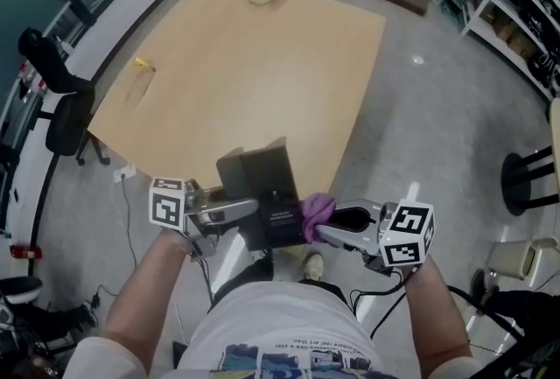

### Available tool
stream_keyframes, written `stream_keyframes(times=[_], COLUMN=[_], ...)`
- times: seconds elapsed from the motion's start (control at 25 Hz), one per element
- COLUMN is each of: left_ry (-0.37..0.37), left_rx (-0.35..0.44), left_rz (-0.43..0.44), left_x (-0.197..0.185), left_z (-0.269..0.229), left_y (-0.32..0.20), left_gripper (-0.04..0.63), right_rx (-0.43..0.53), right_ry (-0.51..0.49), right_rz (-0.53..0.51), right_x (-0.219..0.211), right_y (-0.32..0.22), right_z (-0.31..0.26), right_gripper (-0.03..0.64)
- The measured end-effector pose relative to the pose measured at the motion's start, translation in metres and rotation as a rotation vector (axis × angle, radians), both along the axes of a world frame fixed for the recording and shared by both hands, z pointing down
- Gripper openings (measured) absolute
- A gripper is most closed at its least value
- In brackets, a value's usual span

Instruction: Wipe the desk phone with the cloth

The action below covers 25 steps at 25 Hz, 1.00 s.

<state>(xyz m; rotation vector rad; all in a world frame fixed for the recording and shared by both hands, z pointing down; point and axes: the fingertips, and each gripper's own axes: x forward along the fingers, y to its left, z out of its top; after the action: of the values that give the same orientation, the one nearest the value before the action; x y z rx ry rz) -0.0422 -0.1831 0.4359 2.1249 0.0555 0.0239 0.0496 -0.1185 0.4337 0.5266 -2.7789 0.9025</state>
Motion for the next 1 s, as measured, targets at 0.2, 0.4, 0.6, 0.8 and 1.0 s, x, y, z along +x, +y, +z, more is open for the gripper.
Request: stream_keyframes(times=[0.2, 0.4, 0.6, 0.8, 1.0], left_ry=[0.019, 0.013, 0.017, 0.013, 0.015], left_rx=[0.011, 0.021, 0.019, 0.017, 0.017], left_rz=[0.027, 0.055, 0.055, 0.03, 0.0], left_x=[0.002, 0.011, 0.013, 0.007, 0.0], left_z=[-0.009, -0.01, -0.007, -0.005, -0.007], left_y=[0.006, 0.02, 0.029, 0.031, 0.029], left_gripper=[0.179, 0.179, 0.179, 0.179, 0.179], right_rx=[-0.031, 0.002, 0.018, -0.019, -0.066], right_ry=[-0.001, -0.11, -0.179, -0.176, -0.147], right_rz=[0.002, 0.113, 0.11, 0.036, -0.026], right_x=[0.012, 0.018, 0.0, -0.013, -0.018], right_y=[-0.003, -0.049, -0.072, -0.052, -0.023], right_z=[0.018, -0.002, -0.014, -0.003, 0.017], right_gripper=[0.092, 0.092, 0.092, 0.092, 0.092])
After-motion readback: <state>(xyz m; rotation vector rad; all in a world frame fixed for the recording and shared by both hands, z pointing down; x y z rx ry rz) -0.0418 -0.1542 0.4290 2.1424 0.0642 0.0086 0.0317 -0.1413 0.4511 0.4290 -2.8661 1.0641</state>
